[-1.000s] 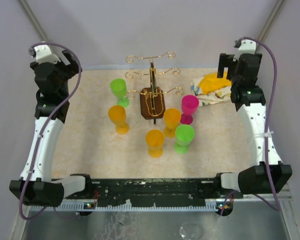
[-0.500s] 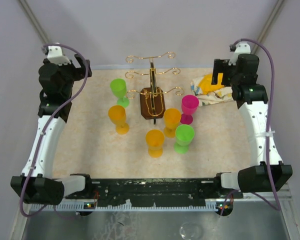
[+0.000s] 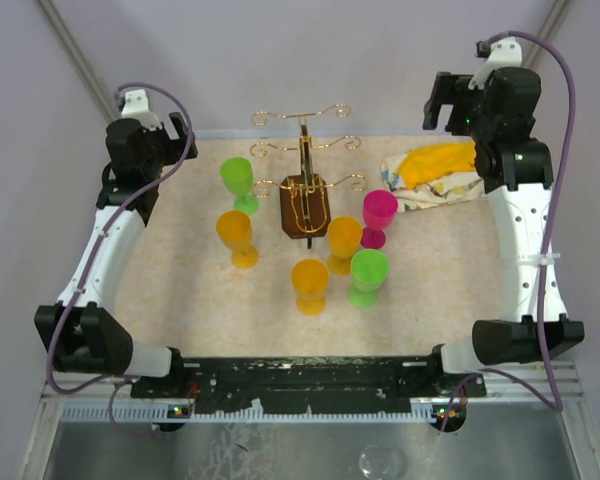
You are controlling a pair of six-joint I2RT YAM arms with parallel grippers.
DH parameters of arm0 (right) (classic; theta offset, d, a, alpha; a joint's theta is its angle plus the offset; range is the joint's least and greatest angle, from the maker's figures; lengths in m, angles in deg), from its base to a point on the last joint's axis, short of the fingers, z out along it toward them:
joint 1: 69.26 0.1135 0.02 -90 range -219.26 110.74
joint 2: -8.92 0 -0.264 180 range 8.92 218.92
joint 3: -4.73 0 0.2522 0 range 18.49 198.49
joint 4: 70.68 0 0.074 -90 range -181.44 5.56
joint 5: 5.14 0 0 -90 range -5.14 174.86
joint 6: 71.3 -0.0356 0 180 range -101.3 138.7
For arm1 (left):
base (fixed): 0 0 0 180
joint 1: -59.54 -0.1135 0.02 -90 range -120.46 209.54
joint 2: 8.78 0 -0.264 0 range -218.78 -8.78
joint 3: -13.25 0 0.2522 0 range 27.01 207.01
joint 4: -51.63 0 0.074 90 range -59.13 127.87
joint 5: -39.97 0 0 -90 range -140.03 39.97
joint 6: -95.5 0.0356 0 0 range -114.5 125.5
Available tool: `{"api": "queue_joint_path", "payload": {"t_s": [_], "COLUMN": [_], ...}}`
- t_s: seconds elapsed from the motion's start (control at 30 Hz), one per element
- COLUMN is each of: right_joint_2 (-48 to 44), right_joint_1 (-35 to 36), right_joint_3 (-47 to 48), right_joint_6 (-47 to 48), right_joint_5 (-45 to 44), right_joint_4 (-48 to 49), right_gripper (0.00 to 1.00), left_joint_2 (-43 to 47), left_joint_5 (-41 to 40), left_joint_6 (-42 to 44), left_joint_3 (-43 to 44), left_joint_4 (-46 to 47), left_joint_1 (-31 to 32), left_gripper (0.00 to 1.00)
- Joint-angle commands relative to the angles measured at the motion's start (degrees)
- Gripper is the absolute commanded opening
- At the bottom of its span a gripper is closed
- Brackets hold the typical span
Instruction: Place the wine glass upside down on the wine glass rack
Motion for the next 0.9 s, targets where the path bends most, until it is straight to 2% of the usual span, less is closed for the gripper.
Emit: {"api": "queue_joint_path", "payload": {"t_s": [0.0,0.2,0.3,0.43,0.53,0.67,0.87], "right_joint_2": [1.9,1.2,0.73,1.0,2.28,4.29,5.29], "right_joint_1": [1.27,1.41,1.35,1.37,1.36,1.35,1.37], "right_joint_3": [4.85,2.76,1.44,1.4,3.02,5.34,5.54], "right_joint_6": [-1.1,0.15,1.34,1.05,0.49,0.39,-0.48], "right_joint_5": [1.22,-0.43,-1.16,-0.81,-0.92,-1.71,-1.7], "right_joint_4": [-1.65,-1.41,-1.06,-1.66,-3.89,-7.25,-7.97], "right_gripper": [0.98,0.99,0.99,0.99,0.99,0.99,0.99], "left_joint_2": [-3.64,-10.68,-12.36,-13.99,-15.35,-18.37,-23.0], "left_joint_5": [1.24,1.22,1.03,5.93,6.63,4.42,8.46], "left_joint_6": [-0.45,-4.24,-5.17,-5.02,-5.06,-5.12,-4.56], "left_joint_3": [5.29,14.89,16.15,16.57,16.92,19.42,23.4], "left_joint_4": [-3.32,-14.08,-14.99,-14.36,-14.67,-18.54,-23.74], "left_joint_1": [-0.27,-0.27,-0.25,-0.33,-0.37,-0.34,-0.34], "left_gripper": [1.0,1.0,1.0,1.0,1.0,1.0,0.99]}}
